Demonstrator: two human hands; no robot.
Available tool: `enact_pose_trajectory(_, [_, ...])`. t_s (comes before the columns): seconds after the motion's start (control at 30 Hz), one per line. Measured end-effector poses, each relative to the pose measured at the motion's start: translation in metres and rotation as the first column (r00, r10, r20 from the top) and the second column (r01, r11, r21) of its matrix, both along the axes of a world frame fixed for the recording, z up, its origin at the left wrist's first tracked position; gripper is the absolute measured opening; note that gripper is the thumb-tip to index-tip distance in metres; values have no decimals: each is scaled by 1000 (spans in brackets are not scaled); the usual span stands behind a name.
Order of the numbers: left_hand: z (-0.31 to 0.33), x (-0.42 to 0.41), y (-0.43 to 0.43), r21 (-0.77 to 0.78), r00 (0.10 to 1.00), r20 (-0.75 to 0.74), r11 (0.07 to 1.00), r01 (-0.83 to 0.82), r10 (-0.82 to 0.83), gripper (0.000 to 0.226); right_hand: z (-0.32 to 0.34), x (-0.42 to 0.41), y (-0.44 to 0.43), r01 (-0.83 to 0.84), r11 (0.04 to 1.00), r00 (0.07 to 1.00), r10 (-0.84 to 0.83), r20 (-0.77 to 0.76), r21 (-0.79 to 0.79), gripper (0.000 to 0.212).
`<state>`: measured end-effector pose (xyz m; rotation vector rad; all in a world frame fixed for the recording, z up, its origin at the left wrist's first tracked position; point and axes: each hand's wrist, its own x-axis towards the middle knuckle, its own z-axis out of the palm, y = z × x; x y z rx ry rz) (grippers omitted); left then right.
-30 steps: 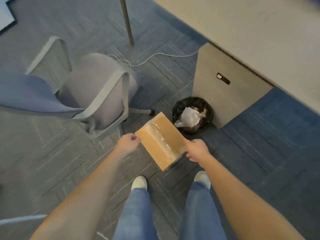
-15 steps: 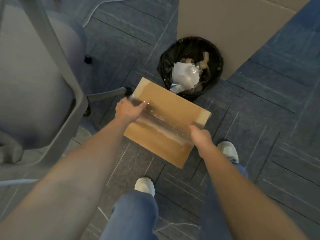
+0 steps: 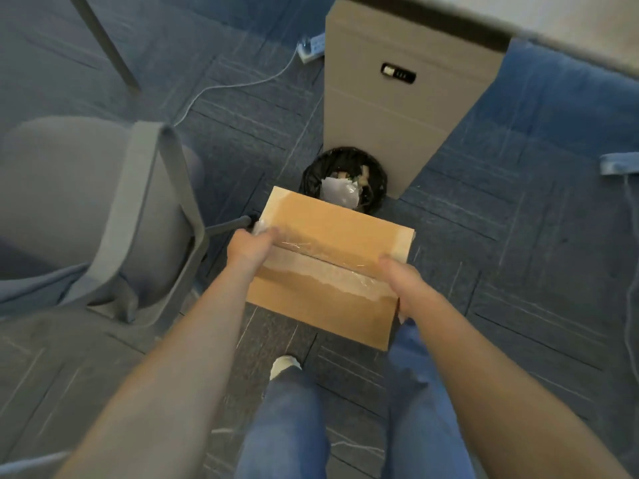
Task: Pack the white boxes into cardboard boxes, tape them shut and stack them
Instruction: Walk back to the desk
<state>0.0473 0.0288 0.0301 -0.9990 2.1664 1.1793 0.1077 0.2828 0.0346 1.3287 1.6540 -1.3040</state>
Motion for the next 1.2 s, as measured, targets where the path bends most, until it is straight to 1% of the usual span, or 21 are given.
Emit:
enact_pose_trajectory(0.07, [54,3,11,-19,1000,-6,1000,25,-25,74,56,-1,18,-39,999,998,40,-39,29,64])
enact_pose_trajectory(0.1, [81,3,17,-37,998,-20,998,54,-55,65,79,-2,30,-54,998,996,56,-65,29,61])
enact_pose_trajectory(0.17, [127,0,35,-91,993,-64,991,97,-103,47,120,-7,57,-105,994,989,107,-106,24,61])
enact_pose_trajectory(0.2, [148,-2,45,-126,989,-91,986,104,-116,44,136,-10,71,-130,991,985,132,-113,23,61])
enact_pose_trajectory(0.27, [189,-3,72,-171,981,-158,982,83,-111,47,173,-13,98,-206,977,960,212,-182,52,55])
enact_pose_trajectory(0.33, [225,-3,107,-192,972,-229,981,14,-59,57,214,-13,128,-338,928,893,369,-257,156,46])
enact_pose_trajectory(0.37, [243,-1,125,-193,965,-259,981,-10,-41,63,233,-12,144,-398,891,852,447,-272,216,47])
enact_pose_trajectory(0.43, [276,4,158,-160,952,-306,986,-45,-7,67,272,-10,177,-468,832,781,547,-303,298,55])
enact_pose_trajectory(0.47, [292,5,172,-136,945,-326,989,-58,11,68,291,-11,195,-487,810,752,579,-316,326,57])
enact_pose_trajectory(0.53, [322,10,203,-105,930,-367,993,-45,3,68,327,-12,231,-486,798,733,594,-330,356,61])
enact_pose_trajectory(0.63, [358,17,248,-78,905,-423,997,7,-40,62,374,-3,280,-475,771,694,625,-357,424,57])
enact_pose_trajectory(0.73, [384,21,294,-82,864,-495,995,62,-95,56,405,15,325,-405,751,673,631,-386,521,49])
enact_pose_trajectory(0.83, [396,25,343,-64,807,-560,981,186,-189,47,421,47,364,-288,772,729,560,-393,566,52])
enact_pose_trajectory(0.9, [403,33,380,-25,784,-569,958,285,-248,47,423,75,391,-174,800,777,470,-419,574,53])
enact_pose_trajectory(0.93, [403,38,398,-7,780,-566,948,318,-266,47,425,88,405,-144,796,790,450,-416,588,52])
enact_pose_trajectory(1.07, [400,66,461,52,778,-546,915,400,-310,48,439,128,465,-192,685,817,509,-272,703,50])
enact_pose_trajectory(1.13, [396,77,489,42,785,-531,915,402,-320,55,444,138,497,-206,661,819,520,-243,722,45])
enact_pose_trajectory(1.2, [388,82,514,27,804,-496,919,393,-329,62,444,143,529,-214,658,812,531,-243,722,48])
